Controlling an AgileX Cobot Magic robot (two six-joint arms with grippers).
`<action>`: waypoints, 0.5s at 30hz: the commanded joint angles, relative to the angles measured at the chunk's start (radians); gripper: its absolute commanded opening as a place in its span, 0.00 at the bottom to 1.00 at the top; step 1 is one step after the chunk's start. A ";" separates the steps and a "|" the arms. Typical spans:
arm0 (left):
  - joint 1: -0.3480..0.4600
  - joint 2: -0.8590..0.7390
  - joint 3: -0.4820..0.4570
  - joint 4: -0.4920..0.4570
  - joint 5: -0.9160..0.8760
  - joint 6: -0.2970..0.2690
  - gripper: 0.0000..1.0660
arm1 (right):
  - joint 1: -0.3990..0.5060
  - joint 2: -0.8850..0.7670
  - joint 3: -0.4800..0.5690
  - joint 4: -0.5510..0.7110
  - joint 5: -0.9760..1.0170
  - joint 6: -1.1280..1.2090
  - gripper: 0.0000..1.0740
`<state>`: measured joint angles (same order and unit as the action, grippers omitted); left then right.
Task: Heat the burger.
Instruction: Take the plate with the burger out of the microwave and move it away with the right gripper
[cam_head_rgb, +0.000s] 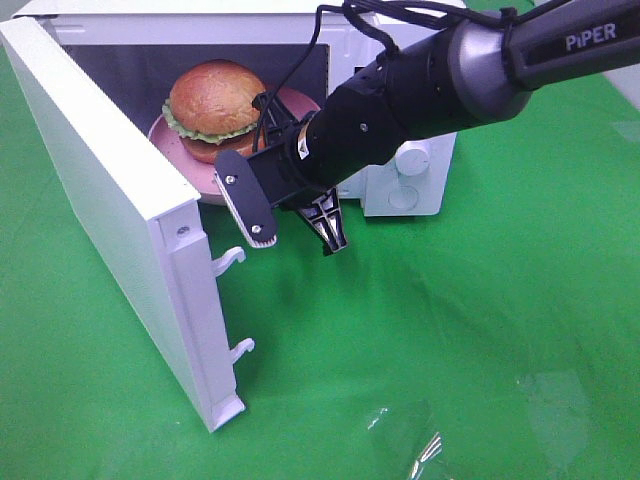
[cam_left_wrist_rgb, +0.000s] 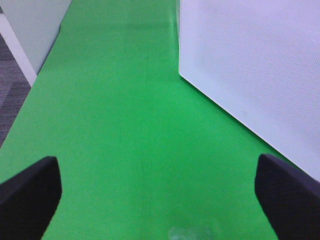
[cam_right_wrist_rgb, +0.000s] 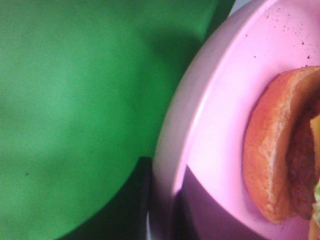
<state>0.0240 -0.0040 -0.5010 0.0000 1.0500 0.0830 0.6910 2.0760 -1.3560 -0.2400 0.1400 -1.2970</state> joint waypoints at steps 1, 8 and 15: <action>-0.004 -0.020 0.002 0.000 -0.007 0.001 0.92 | 0.000 -0.064 0.038 -0.014 -0.067 -0.001 0.00; -0.004 -0.020 0.002 0.000 -0.007 0.001 0.92 | 0.000 -0.122 0.114 -0.021 -0.091 -0.001 0.00; -0.004 -0.020 0.002 0.000 -0.007 0.001 0.92 | 0.001 -0.182 0.193 -0.046 -0.092 0.013 0.00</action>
<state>0.0240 -0.0040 -0.5010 0.0000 1.0500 0.0830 0.7010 1.9430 -1.1860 -0.2720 0.0970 -1.3080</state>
